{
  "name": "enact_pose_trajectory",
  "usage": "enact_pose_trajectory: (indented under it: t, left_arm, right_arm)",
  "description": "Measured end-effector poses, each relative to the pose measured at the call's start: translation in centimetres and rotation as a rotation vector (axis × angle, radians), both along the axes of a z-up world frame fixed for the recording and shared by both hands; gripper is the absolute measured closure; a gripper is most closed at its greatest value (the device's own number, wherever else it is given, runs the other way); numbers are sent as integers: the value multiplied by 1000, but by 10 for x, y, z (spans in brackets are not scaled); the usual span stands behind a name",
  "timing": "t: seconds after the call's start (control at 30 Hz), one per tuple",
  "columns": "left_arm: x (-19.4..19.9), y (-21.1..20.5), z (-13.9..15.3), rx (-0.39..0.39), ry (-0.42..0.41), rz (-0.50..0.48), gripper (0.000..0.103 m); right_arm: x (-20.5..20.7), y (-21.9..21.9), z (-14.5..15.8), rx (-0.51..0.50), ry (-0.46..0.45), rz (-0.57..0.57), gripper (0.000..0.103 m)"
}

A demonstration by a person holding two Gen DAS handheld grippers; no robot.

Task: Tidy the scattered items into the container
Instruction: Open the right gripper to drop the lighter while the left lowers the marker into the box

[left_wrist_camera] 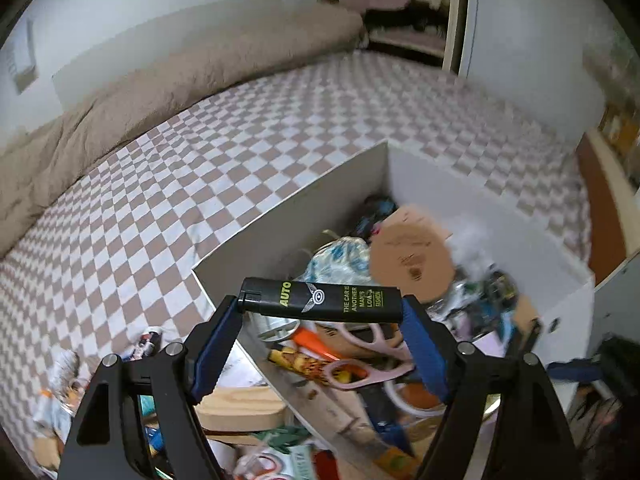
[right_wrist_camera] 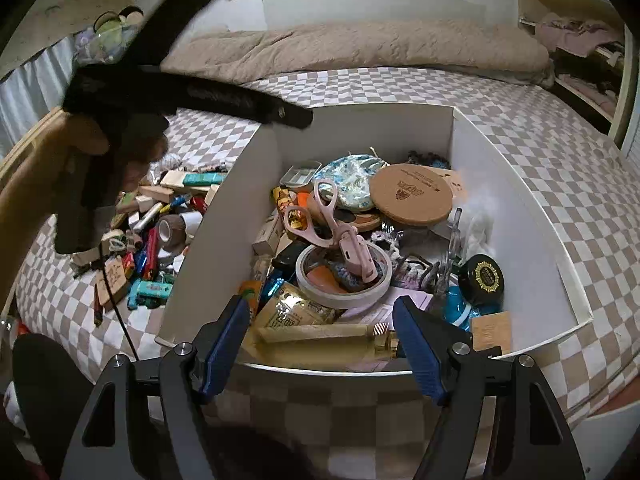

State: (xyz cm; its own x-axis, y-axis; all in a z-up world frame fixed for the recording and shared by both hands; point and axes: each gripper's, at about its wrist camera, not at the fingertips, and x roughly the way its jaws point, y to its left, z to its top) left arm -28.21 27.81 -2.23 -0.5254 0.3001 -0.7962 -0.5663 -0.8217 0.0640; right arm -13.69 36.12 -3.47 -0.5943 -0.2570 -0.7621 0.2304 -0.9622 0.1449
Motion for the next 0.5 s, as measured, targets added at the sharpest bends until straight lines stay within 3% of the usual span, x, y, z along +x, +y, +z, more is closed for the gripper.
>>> enact_pose_trajectory:
  t: [0.13,0.4,0.5]
  left_arm:
    - [-7,3,-14,-97,16,-21,23]
    - [-14,25,-26,-372,78,-142,23]
    - [-14,30,-31,-440,80,-193,23]
  right_arm:
    - [0,7,3,-81,-9,8,29]
    - [0,13,0,-105,-6,8,28]
    - [-3,14,0,-99,-8,15,28]
